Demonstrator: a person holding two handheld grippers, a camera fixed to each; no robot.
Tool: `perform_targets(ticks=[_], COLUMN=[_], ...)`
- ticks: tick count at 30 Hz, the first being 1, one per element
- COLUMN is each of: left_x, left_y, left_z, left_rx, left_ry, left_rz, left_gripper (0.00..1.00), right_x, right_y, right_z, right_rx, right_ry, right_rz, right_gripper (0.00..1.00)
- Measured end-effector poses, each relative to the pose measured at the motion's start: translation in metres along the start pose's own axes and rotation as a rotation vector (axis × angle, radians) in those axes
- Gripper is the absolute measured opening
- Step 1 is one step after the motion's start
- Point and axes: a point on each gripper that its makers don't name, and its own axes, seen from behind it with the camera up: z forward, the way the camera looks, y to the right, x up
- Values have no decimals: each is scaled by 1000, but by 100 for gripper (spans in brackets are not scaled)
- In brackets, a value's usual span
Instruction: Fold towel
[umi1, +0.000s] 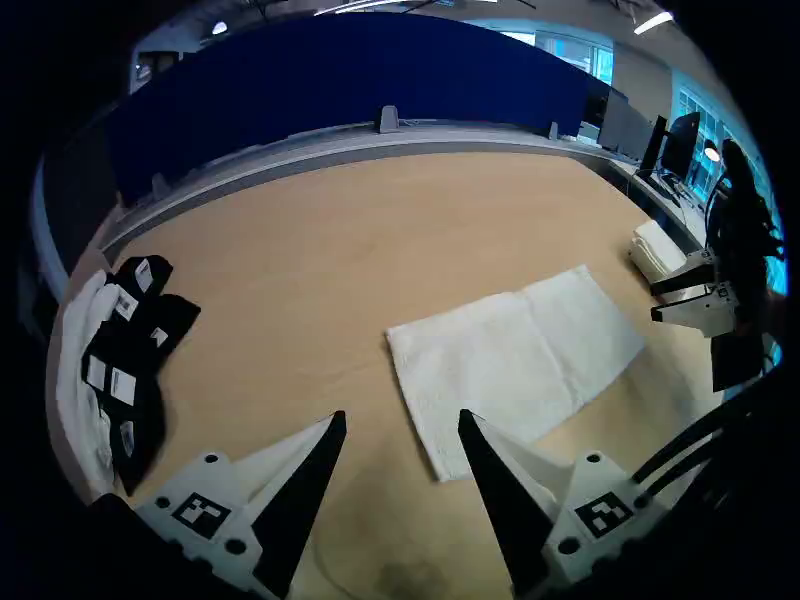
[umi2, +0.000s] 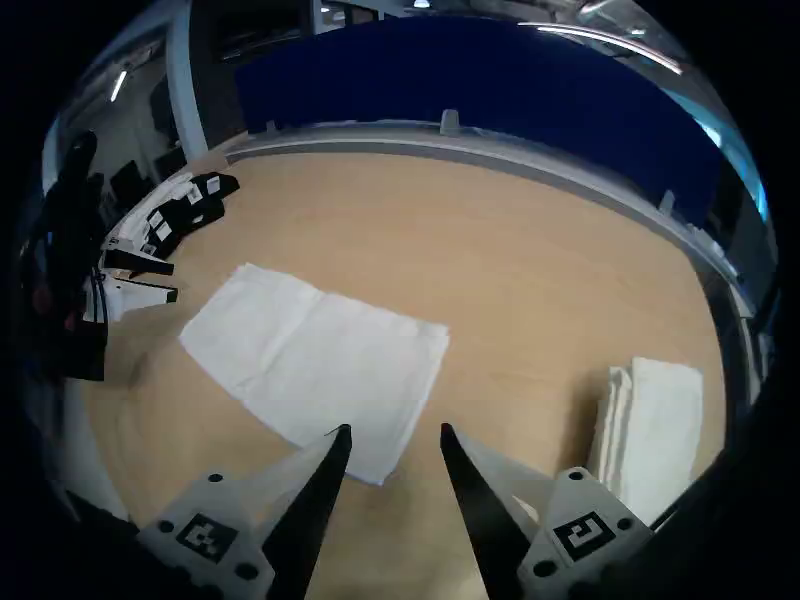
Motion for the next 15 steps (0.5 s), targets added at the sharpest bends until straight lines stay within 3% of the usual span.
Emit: perform_targets(ticks=[8,15], left_x=[-14,-23], left_y=[3,-3], left_z=[-18,-36], left_rx=[8,43], left_ry=[-2,4], left_rz=[-13,-22], left_gripper=[83,83], right_x=[-12,-18], right_y=[0,-5], right_z=[-11,-8], right_rx=[0,33], right_ry=[-2,-18], right_rz=[-5,-33], right_gripper=[69,71])
